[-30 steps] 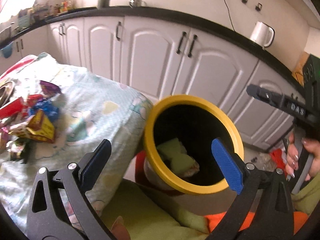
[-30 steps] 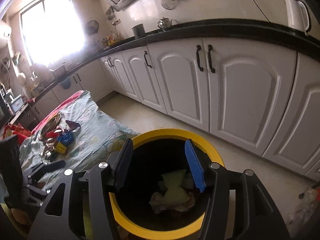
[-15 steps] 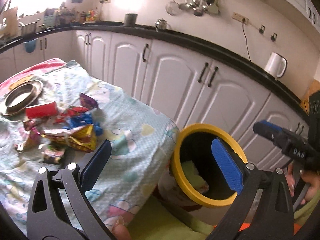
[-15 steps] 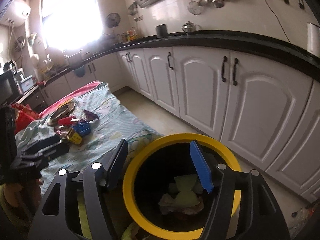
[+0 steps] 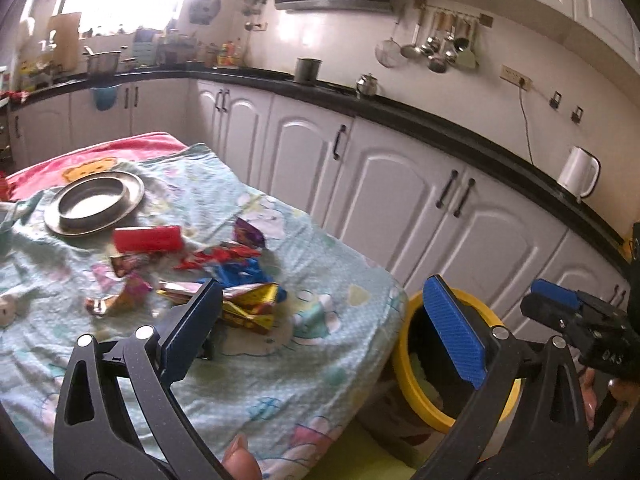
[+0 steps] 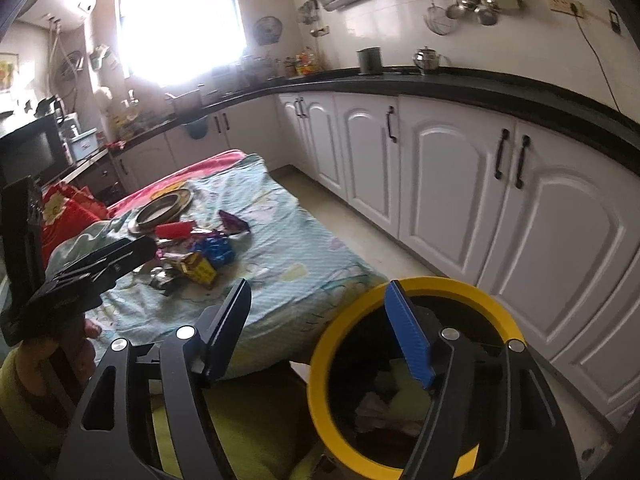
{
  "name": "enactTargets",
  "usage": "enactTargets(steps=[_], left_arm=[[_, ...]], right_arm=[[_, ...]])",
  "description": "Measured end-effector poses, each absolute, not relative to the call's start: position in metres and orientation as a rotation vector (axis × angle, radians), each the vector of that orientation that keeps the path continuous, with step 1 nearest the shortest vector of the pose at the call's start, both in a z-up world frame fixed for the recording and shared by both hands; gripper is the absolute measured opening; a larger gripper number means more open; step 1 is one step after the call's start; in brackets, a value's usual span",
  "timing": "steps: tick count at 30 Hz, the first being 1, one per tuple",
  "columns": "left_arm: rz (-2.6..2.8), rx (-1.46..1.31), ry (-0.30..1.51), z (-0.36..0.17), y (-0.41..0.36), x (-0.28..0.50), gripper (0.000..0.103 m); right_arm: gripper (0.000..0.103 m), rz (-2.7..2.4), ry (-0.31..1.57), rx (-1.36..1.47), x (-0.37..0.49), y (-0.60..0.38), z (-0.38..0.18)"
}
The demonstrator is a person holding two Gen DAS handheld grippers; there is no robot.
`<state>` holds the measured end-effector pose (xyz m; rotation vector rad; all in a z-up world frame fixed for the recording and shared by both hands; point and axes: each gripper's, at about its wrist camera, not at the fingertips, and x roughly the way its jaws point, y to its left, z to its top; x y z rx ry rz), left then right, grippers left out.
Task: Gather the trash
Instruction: 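Move both tools back over the bed toward the candy wrappers, then grasp the pink candy wrapper with the left tool while the right tool grasps the gold wrapper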
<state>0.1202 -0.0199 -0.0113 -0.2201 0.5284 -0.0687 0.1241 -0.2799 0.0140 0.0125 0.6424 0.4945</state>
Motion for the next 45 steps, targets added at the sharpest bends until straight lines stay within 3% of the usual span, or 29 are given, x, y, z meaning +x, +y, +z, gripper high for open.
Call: enactTargets(steps=[32,45], left_arm=[[0.199,-0.359,0.498,-0.013,0.1,0.098,0.092],[0.229,-0.366,0.557,-0.038,0.13,0.103,0.092]], right_arm=[[0.067,0.791,0.67,-0.176,0.13,-0.146,0.004],[0.067,0.84,0.68,-0.29,0.148,-0.106,-0.016]])
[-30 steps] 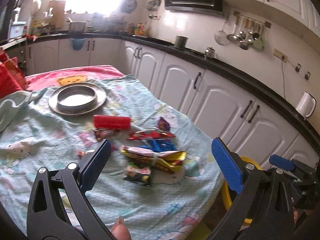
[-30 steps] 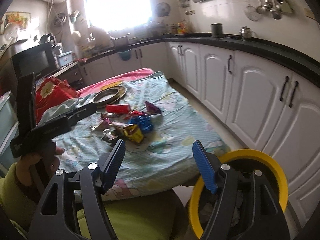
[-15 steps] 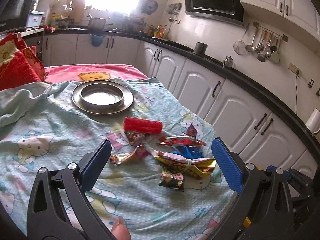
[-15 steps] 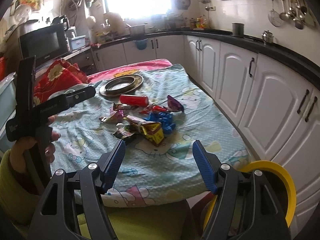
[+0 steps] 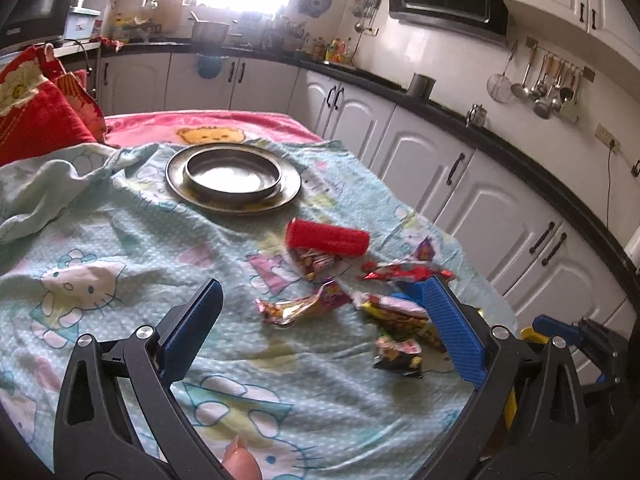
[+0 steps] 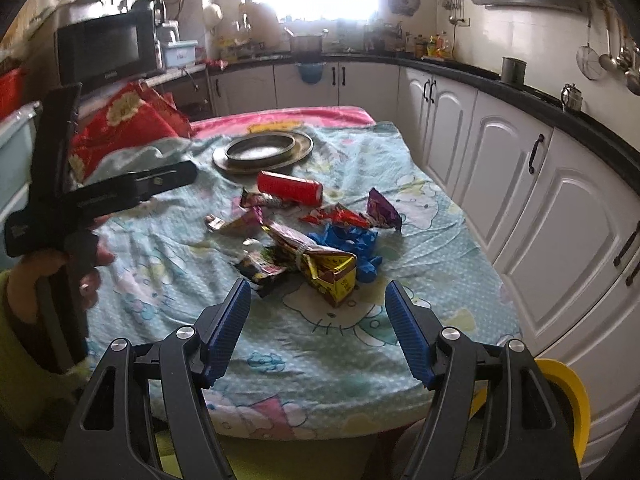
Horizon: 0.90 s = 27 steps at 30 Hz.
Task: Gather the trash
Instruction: 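Grasp the pink candy wrapper with the left tool while the right tool grasps the gold wrapper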
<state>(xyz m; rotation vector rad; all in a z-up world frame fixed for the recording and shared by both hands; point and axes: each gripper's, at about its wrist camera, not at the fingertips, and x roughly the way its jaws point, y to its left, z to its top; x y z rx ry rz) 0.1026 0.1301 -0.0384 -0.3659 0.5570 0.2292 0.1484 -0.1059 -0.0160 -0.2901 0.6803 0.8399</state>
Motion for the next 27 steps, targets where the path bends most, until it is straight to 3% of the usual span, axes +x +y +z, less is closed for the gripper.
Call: enactTargets(steps=[13,23,27], left_arm=[[0.237,-0.355,0.662,-0.074,0.147,0.121,0.092],[0.186,-0.297,0.745,-0.09,0.149,0.148,0.084],[0.165,-0.317,0.775,-0.097,0.152,0.155,0.076]], right_arm=[[0.067,0.857,0.682,-0.411,0.183,-0.07,-0.046],[0.066,0.868,0.681,-0.461,0.193,-0.052,-0.057],[0.054,0.887,0.699,-0.472,0.193,-0.047,-0.063]])
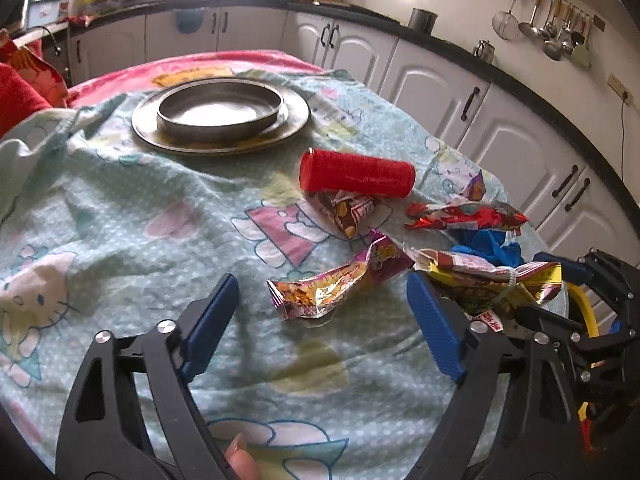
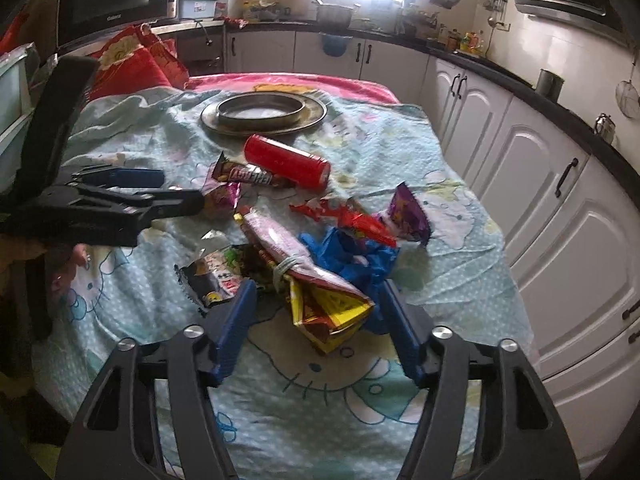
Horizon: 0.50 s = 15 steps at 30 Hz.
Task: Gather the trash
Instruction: 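Grasp the pink candy wrapper with the left tool while the right tool grasps the gold wrapper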
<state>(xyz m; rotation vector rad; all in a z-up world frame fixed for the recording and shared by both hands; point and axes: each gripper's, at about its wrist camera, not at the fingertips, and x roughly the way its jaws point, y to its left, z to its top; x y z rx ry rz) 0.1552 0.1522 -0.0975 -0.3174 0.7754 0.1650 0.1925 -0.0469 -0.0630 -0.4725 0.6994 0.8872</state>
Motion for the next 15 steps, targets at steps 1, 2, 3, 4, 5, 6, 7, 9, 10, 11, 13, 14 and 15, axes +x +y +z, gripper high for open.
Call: enactTargets(steps=[1,2,3,4,5,6,7,9,10,11,13,14,15], left_arm=[[0.155,-0.324,0.782,-0.099,0.153,0.156,0.074],[0.149,-0.328,0.787,-0.1,0.152,0.157,0.068],[0.148,-0.33,0.794,-0.102,0.153,0.157,0.066],[0.149,-0.331,0.797,-0.102,0.152,0.158,0.064],[0.151,-0.331,0.799,-0.103,0.152,0.158,0.062],[0.153,-0.329,0.8,-0.103,0.151,0.158,0.061],[0.154,-0.326,0.8,-0.103,0.151,0.158,0.059],[0.158,-0.313,0.806,-0.103,0.148,0.158,0.055],[0.16,-0.308,0.807,-0.103,0.147,0.158,0.052],[0.161,-0.302,0.808,-0.103,0.146,0.158,0.045],[0.16,-0.291,0.809,-0.103,0.145,0.156,0.041],[0.156,-0.29,0.809,-0.103,0.145,0.156,0.039],[0.153,-0.289,0.809,-0.103,0.144,0.156,0.038]], right_arm=[[0.052,0.892,0.705,-0.478,0.192,-0.046,-0.065],[0.051,0.892,0.708,-0.488,0.191,-0.045,-0.067],[0.048,0.889,0.706,-0.494,0.191,-0.045,-0.068],[0.046,0.884,0.703,-0.496,0.19,-0.045,-0.069],[0.042,0.881,0.703,-0.493,0.191,-0.046,-0.069],[0.038,0.879,0.704,-0.49,0.191,-0.047,-0.069],[0.036,0.877,0.709,-0.48,0.193,-0.048,-0.068],[0.036,0.884,0.724,-0.46,0.195,-0.052,-0.067],[0.036,0.885,0.732,-0.447,0.196,-0.054,-0.066],[0.036,0.886,0.735,-0.441,0.196,-0.054,-0.066],[0.036,0.886,0.732,-0.443,0.194,-0.055,-0.065],[0.036,0.888,0.73,-0.444,0.192,-0.056,-0.065],[0.036,0.894,0.729,-0.444,0.19,-0.056,-0.064]])
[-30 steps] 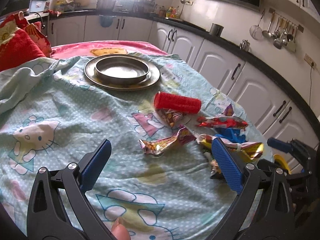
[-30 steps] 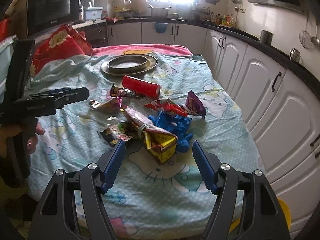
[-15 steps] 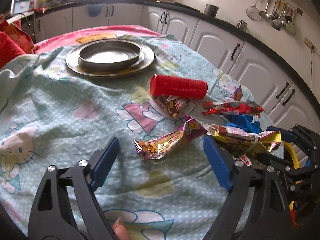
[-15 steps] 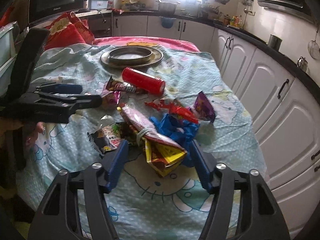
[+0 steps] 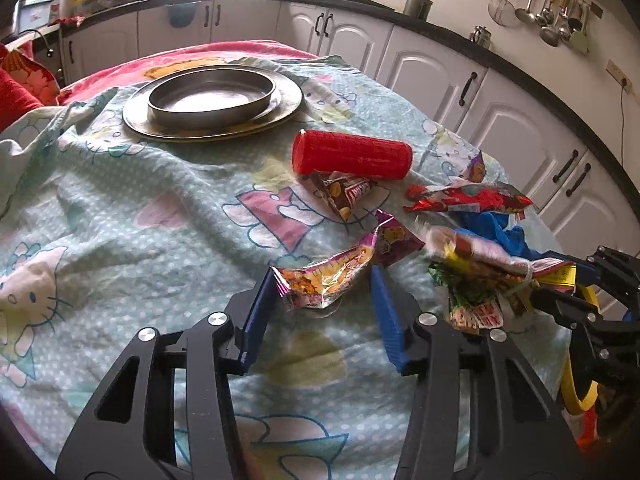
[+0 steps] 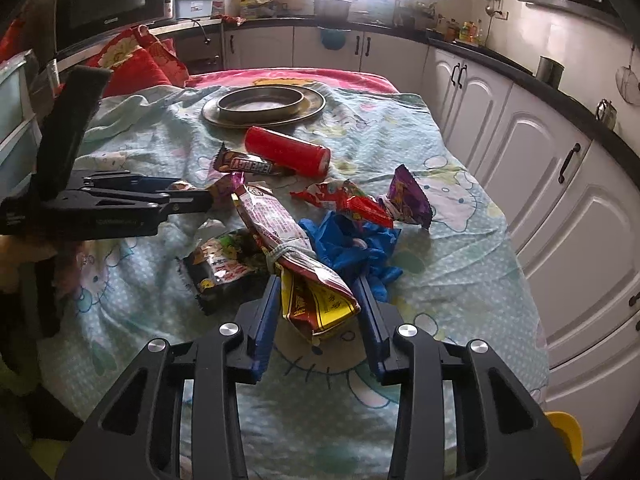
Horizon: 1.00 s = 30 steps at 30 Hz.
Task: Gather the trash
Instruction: 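Grasp the pink candy wrapper with the left tool while the right tool grasps the gold wrapper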
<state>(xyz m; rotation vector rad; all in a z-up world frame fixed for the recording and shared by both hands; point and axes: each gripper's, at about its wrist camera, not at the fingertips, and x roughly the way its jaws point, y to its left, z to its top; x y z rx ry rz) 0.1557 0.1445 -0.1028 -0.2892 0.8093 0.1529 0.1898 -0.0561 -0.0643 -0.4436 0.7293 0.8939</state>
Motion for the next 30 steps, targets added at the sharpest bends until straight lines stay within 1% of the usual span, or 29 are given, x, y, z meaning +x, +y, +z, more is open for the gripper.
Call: enactTargets(steps=[3,4,6,9,17,25,30], left_arm=[[0.143,-0.29,0.804,-0.102,0.144,0.153,0.029],[0.14,-0.291,0.8,-0.102,0.143,0.153,0.024],[0.14,-0.294,0.796,-0.101,0.143,0.151,0.022],[0.133,-0.32,0.782,-0.1,0.146,0.146,0.014],[0.106,-0.347,0.744,-0.088,0.141,0.13,0.011],[0.066,-0.337,0.703,-0.071,0.127,0.117,0.011],[0.042,-0.354,0.691,-0.063,0.123,0.114,0.011]], right_arm=[[0.036,0.908,0.729,-0.44,0.182,-0.06,-0.062],[0.035,0.911,0.729,-0.439,0.179,-0.062,-0.061],[0.035,0.917,0.736,-0.436,0.176,-0.066,-0.061],[0.035,0.914,0.744,-0.428,0.17,-0.074,-0.06],[0.035,0.893,0.768,-0.39,0.162,-0.092,-0.056],[0.035,0.86,0.814,-0.38,0.157,-0.105,-0.062],[0.038,0.86,0.837,-0.362,0.161,-0.107,-0.069]])
